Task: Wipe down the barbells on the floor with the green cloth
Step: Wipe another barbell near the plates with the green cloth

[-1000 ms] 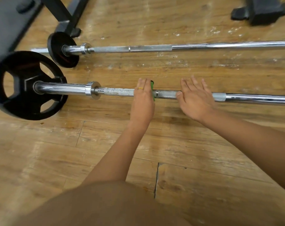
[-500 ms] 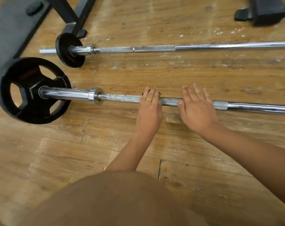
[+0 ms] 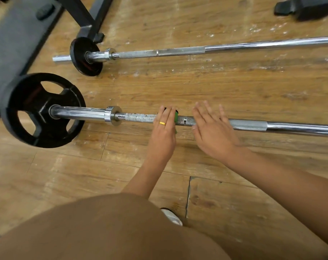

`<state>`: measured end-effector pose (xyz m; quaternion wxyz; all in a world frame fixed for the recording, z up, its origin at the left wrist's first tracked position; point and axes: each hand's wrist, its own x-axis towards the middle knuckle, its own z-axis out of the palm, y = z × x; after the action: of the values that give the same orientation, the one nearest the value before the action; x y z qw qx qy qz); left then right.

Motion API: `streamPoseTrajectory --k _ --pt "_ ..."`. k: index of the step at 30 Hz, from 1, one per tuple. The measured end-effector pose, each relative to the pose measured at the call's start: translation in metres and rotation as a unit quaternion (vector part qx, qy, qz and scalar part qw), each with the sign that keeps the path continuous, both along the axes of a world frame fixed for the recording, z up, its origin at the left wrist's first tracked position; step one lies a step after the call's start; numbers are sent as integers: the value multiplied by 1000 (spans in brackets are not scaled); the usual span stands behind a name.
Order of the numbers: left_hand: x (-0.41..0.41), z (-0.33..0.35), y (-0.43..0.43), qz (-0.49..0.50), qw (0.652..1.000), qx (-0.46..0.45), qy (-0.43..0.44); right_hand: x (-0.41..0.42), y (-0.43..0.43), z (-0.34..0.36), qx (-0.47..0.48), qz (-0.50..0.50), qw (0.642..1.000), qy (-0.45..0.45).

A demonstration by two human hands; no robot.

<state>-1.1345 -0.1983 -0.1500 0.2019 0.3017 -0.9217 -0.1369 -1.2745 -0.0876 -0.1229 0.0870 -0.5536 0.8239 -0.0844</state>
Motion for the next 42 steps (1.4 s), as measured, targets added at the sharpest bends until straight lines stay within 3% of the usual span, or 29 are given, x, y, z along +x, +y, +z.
streamPoseTrajectory --k 8,14,18,24,30,37,42 --pt "13 9 -3 70 997 45 0 21 12 -9 -21 6 999 27" --pt "31 10 -3 41 999 7 -35 31 21 -13 -42 11 997 63" --pt "49 12 -27 141 988 56 -15 37 25 -18 -44 15 996 73" --pt "57 10 -3 24 999 29 -33 43 35 -22 -47 32 993 102" --pt "55 14 0 127 990 69 7 55 44 -27 -49 31 992 108" --pt "85 19 0 -38 997 20 -64 64 56 -30 -48 49 991 116" --pt "87 30 10 143 986 84 -26 74 64 -26 -39 50 992 111"
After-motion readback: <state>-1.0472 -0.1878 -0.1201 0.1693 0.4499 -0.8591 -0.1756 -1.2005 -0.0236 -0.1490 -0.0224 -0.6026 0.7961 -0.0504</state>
